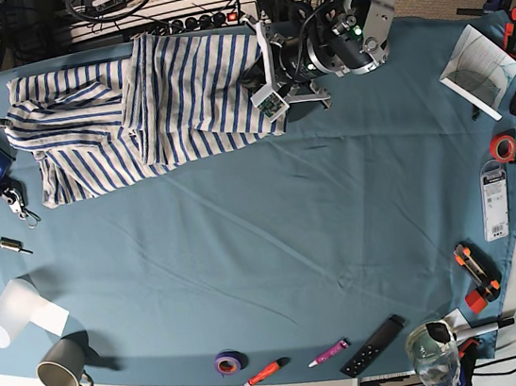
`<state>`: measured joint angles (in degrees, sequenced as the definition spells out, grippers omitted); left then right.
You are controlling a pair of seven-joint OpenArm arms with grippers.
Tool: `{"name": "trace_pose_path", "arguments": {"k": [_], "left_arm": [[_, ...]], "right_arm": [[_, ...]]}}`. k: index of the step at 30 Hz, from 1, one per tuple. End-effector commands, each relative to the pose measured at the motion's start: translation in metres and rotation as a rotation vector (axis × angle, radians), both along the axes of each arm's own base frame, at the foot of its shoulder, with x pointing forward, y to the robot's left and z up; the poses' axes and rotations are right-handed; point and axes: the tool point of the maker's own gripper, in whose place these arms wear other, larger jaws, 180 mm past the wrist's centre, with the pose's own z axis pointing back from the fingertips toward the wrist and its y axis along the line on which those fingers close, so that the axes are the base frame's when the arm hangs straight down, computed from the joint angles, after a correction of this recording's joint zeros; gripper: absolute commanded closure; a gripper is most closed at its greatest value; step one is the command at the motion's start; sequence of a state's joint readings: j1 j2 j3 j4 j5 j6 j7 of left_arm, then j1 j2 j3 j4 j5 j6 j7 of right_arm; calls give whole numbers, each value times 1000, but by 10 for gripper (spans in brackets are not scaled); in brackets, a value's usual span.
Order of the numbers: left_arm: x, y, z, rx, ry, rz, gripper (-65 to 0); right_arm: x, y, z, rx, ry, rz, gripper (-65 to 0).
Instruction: Fold the T-shirt properly
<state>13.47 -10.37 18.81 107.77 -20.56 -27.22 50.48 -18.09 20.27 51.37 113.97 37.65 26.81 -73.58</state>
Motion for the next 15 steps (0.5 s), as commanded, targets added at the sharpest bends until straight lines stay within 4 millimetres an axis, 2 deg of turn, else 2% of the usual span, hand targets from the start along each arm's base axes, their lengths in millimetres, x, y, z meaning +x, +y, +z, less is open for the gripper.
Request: {"name": "trace_pose_path", "arguments": {"k": [1,5,14,15], "left_arm": [[4,-5,10,-33,-25,-2,0],[4,-5,10,-33,-25,-2,0],[4,-4,9,-32,-25,-2,0],[3,-4,9,-32,-24,-2,0]], "right_arm": [[4,-9,13,-50,-30,-11,-232],[1,-22,16,-115,-2,-55,-232],[7,-2,14,-36,-28,28,-233],[7,0,12,-35,-23,46,-254]]}}
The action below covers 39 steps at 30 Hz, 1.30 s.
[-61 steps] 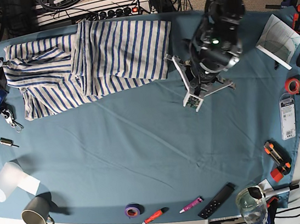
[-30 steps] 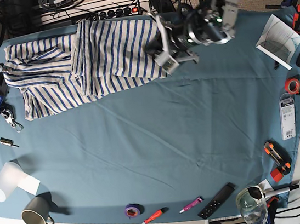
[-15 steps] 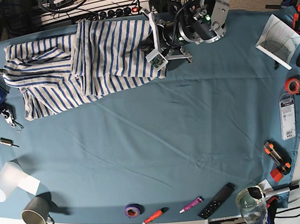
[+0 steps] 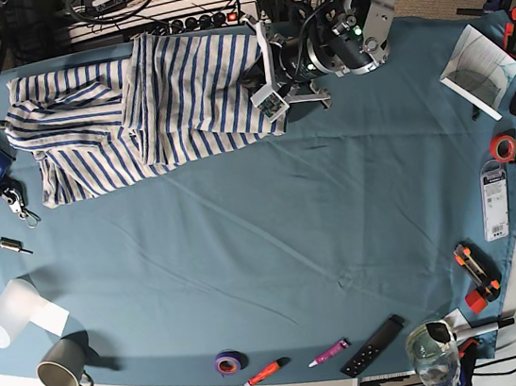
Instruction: Fold the T-shirt properly
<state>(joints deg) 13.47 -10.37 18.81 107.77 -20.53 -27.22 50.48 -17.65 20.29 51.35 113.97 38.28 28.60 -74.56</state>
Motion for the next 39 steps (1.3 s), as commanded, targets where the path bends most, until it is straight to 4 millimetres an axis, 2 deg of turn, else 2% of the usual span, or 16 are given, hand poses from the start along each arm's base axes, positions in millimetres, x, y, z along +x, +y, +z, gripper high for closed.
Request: {"name": "trace_pose_path", "arguments": {"k": [1,3,7,10,15,23,26,28,31,35,39], "left_arm": [[3,-4,9,-32,-25,-2,0],[3,-5,9,-32,-25,-2,0],[4,-5,10,-36,-28,-1,0],[4,-5,11,-41,-30,0,0],[4,-5,11,-40,-29,0,0],[5,-5,11,-42,-31,1,0],[5,-6,11,-43,-31,1,0],[5,-6,12,-49,-35,3,0],[5,-6,12,-49,-35,3,0],[5,-6,12,-49,-35,3,0],[5,-6,12,-48,-35,3,0]], "right_arm": [[4,-2,11,-31,-26,26,-288],[4,1,10,-10,-28,29,-322],[10,7,8,63,-68,37,-322],[10,-3,-16,166,-56,-13,-322],[19,-7,-54,341,-49,-32,-322],[27,3,-90,514,9,-20,-322],[24,7,-110,574,43,-46,-322],[20,16,-128,608,98,-38,-322],[14,40,-154,652,207,11,-322],[13,73,-172,667,321,100,-314],[16,96,-179,692,372,145,-196]]}}
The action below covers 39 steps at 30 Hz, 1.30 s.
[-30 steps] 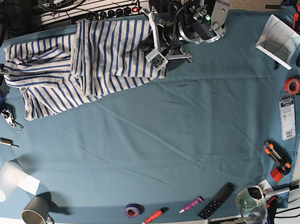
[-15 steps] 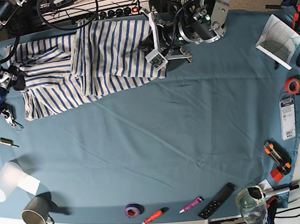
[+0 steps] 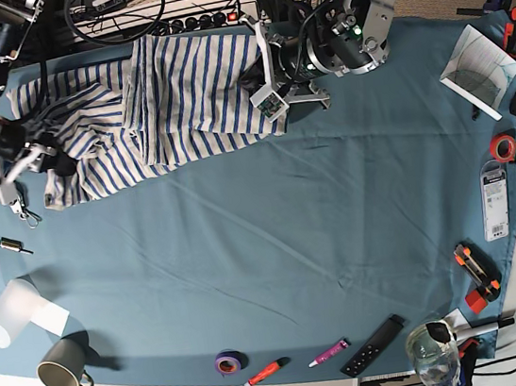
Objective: Fold the T-shirt properly
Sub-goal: 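Grasp the shirt end with the right gripper and fold it toward the left gripper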
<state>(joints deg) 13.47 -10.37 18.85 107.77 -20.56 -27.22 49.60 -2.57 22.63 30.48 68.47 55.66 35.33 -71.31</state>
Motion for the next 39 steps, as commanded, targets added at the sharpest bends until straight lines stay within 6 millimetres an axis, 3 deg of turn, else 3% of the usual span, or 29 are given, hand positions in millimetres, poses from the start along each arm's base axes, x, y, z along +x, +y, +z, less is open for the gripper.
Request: {"name": "trace_pose_path", "arguments": {"k": [1,5,8,12,18,21,27,32,36,39], "left_arm": [[4,-5,10,-36,-27,0,0],[4,-5,10,-36,-27,0,0],[4,-5,10,-36,-27,0,0],[4,-5,11,-39,-29,1,0],[3,-10,16,-81,-16,2,0],[4,-18,24,-133,-14,10,0],[14,-38,44,-217,-41,32,0],[19,-40,45,-189,-41,18,0],[13,-33,32,-114,8,9,0],[17,-25,24,-68,48,72,0]], "right_arm": [[-43,16,-35,-22,232,90,-164],[-42,20,-37,-18,245,101,-53],[-34,17,-27,-36,205,101,-14],[-9,2,13,-120,70,74,-13],[38,-48,98,-329,-160,-85,0],[52,-65,114,-390,-188,-129,0],[77,-76,132,-437,-250,-175,0],[80,-64,136,-376,-253,-146,0],[76,-34,137,-268,-283,-15,0],[79,-10,154,-162,-402,65,0]]}}
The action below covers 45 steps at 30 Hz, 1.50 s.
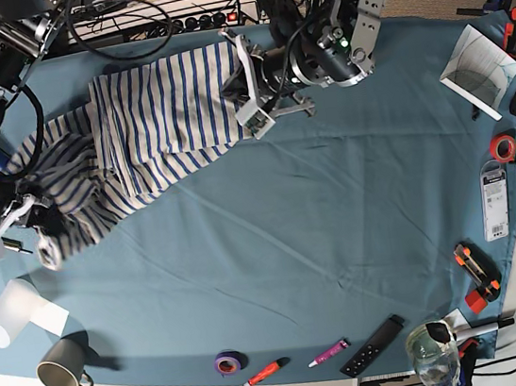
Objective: Fold the T-shirt properly
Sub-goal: 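Grasp the shirt end with the right gripper and fold it toward the left gripper, then lay the folded end onto the shirt and open the right gripper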
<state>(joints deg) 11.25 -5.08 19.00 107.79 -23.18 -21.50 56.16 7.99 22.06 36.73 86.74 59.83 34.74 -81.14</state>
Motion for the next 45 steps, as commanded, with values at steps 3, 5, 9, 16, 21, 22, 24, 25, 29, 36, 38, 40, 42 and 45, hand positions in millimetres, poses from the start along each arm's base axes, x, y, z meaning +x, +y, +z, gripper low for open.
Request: {"name": "trace_pose_path", "arguments": {"k": [3,5,9,16,21,22,24,25,29,36,38,40,42,45], "left_arm": [[12,6,6,36,-42,42,0],[17,16,4,94,-55,77,0],[26,33,1,193,-75,143,0],[25,69,5,308,-111,268,0],[16,107,18,346,-141,345,0],[15,116,20,359,-144,364,0],[12,135,22,383,-144,402,0],[11,142,22,388,-139,420,0],[8,160,21,373,-104,481,0],[12,175,23,364,-104,528,0],[13,174,25,356,-115,531,0],[14,174,25,355,-117,532,0],[14,174,25,355,-116,532,0],[14,174,25,355,-117,532,0]], "right_arm": [[6,9,35,56,-149,63,0],[4,19,45,108,-203,103,0],[-4,32,61,204,-289,162,0],[-14,59,37,204,-183,272,0],[-17,97,23,205,-123,395,0],[-19,106,22,199,-118,426,0],[-23,125,23,184,-115,491,0],[-25,134,24,176,-116,524,0],[-36,167,25,158,-110,639,0],[-56,208,8,186,-44,776,0],[-63,219,2,194,-18,818,0],[-72,231,-4,203,9,861,0],[-80,240,-9,211,33,900,0],[-90,249,-23,177,78,941,0]]}}
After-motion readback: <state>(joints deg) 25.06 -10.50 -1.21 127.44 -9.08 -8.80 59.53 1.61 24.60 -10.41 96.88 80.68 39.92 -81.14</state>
